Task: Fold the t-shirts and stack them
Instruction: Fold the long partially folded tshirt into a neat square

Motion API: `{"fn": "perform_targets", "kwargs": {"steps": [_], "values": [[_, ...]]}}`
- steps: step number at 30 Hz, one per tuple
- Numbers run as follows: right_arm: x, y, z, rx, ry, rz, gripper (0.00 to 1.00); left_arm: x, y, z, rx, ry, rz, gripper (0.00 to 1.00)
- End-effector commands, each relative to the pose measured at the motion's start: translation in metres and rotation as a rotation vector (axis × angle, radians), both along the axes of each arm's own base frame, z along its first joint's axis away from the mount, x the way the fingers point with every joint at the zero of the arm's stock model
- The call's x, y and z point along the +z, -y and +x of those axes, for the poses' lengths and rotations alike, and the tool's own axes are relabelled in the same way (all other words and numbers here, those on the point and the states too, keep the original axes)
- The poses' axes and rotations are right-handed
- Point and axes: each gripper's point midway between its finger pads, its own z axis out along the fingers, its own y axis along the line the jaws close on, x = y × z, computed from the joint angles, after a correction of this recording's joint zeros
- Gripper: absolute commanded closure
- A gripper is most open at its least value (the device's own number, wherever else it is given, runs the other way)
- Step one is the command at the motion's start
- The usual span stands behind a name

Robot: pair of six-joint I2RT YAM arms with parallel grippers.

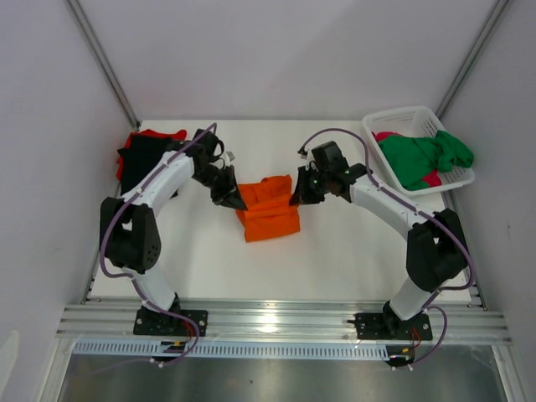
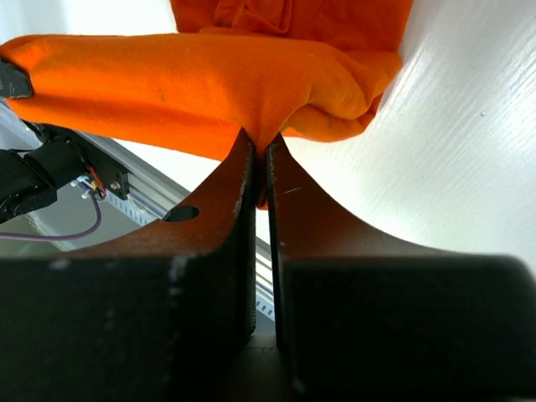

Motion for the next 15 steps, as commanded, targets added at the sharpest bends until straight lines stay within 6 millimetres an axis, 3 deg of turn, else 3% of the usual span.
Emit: {"fn": "perform_targets", "kwargs": {"steps": [1, 15], "values": [[0.008, 0.0, 0.015, 0.011, 0.04, -0.005, 1.0, 0.01, -0.001, 0.011, -0.006, 0.041, -0.016, 0.99], [-0.002, -0.001, 0.045, 0.023, 0.034, -0.039, 1.0, 0.004, 0.006, 0.023, -0.004, 0.014, -0.041, 0.99]]}}
